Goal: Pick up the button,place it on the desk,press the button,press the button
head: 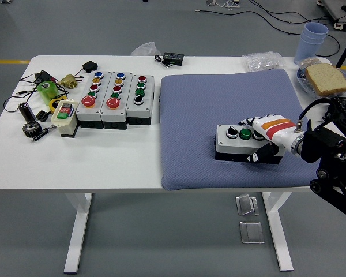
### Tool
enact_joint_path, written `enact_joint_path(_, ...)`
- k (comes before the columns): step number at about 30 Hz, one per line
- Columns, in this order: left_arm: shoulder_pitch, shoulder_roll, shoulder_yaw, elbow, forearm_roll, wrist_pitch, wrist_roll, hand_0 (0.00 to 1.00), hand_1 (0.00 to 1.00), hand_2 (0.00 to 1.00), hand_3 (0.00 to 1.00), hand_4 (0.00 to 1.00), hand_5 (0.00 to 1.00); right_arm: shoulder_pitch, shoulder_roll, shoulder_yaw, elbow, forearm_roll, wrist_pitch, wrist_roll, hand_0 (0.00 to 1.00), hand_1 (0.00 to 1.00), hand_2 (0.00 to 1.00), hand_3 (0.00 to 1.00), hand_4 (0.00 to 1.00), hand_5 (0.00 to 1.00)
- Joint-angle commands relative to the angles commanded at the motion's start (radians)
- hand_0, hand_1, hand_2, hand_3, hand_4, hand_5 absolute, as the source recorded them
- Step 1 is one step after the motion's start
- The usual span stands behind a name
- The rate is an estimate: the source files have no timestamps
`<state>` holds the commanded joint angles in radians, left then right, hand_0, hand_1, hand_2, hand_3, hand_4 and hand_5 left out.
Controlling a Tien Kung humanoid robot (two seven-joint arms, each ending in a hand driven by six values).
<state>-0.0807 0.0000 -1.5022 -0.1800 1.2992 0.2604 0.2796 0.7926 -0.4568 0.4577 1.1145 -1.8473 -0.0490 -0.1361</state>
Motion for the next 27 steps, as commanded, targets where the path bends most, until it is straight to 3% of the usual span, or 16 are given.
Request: enact_joint_path(27, -0.004, 0.000, -0.006, 0.000, 0.005, -0.001, 0.003, 0.530, 0.421, 0.417, 0.433, 0.248, 0.505, -0.057, -0.054, 0.144, 0.173, 0.133, 0.051, 0.014, 0.941, 0.844, 0.953, 0.998, 0.925, 0.086)
